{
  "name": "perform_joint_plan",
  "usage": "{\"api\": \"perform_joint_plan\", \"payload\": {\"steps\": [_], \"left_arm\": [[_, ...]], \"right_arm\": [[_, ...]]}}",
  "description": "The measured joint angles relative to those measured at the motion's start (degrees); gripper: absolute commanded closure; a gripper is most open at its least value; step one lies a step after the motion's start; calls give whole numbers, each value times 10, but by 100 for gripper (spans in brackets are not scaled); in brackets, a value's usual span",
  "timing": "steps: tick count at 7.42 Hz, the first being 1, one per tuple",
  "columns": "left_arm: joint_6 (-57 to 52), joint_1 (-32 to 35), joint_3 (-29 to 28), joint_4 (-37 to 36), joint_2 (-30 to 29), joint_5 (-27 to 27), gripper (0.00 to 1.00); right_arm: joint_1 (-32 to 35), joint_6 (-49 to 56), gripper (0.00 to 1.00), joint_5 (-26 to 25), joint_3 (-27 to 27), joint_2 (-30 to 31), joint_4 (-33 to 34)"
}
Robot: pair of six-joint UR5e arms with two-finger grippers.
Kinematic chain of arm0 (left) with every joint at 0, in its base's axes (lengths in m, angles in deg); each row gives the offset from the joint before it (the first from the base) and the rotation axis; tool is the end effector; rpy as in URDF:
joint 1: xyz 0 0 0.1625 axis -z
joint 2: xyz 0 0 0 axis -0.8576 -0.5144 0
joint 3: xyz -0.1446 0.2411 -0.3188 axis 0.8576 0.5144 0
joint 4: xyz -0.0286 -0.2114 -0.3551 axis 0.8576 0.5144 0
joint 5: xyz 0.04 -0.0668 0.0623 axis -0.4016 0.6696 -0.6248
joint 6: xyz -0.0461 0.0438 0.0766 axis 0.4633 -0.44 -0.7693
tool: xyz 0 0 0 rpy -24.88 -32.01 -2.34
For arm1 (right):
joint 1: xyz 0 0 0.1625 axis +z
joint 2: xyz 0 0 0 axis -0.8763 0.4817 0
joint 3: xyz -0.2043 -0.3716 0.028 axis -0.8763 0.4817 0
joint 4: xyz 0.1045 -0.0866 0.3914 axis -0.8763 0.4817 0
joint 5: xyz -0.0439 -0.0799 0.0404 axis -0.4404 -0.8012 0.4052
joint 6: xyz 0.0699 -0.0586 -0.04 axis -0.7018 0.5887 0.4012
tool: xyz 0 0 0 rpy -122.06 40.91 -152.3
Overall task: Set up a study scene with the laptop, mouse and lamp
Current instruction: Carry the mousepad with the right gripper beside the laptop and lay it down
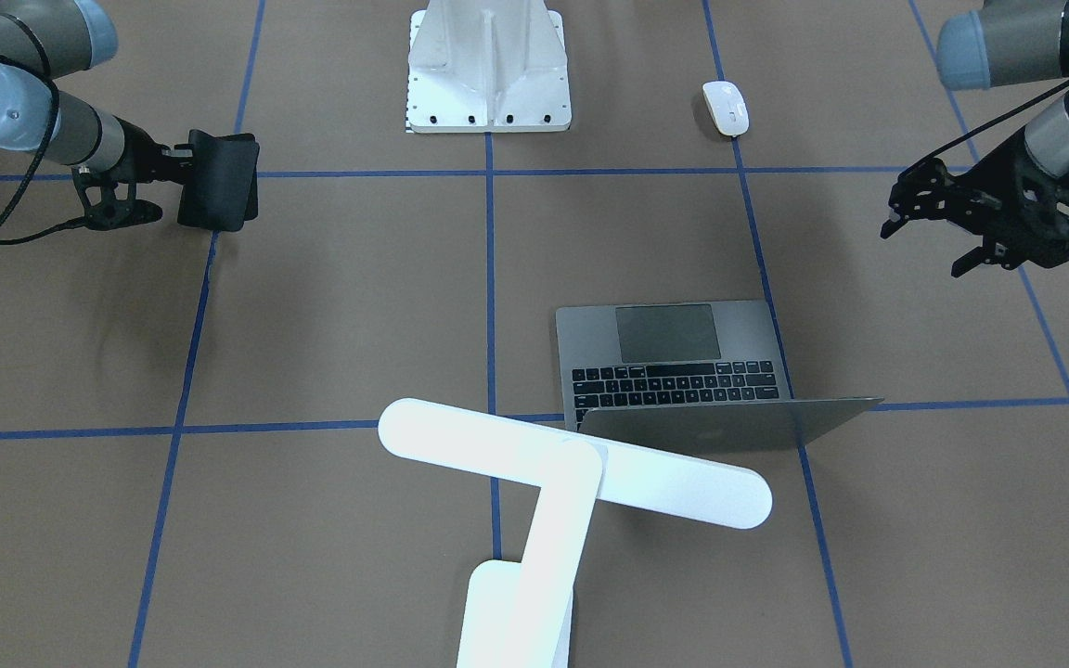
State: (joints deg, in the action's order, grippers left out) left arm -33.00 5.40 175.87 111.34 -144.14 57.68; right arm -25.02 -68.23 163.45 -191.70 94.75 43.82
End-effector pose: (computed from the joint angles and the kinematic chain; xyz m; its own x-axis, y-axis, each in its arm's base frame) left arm 0.1693 -0.4920 0.4229 0.4943 0.4939 -0.7154 -0.2739 0.8695 0.4110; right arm -0.3216 -0.3095 0.5202 0.6106 -0.0908 0.7867 0.3677 0.9124 -0.1800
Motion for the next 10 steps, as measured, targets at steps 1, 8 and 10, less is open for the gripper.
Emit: {"api": "perform_joint_plan", "payload": {"steps": [1, 8, 10], "left_arm": [[0, 0, 0, 3, 1, 0, 1], [113, 12, 26, -1, 33, -73, 0], [220, 8, 68, 2, 78, -90, 0]], "right_arm": [[2, 1, 89, -3, -2, 0, 0], [124, 30, 88, 3, -53, -135, 94], [139, 119, 88, -29, -37, -302, 316]]}}
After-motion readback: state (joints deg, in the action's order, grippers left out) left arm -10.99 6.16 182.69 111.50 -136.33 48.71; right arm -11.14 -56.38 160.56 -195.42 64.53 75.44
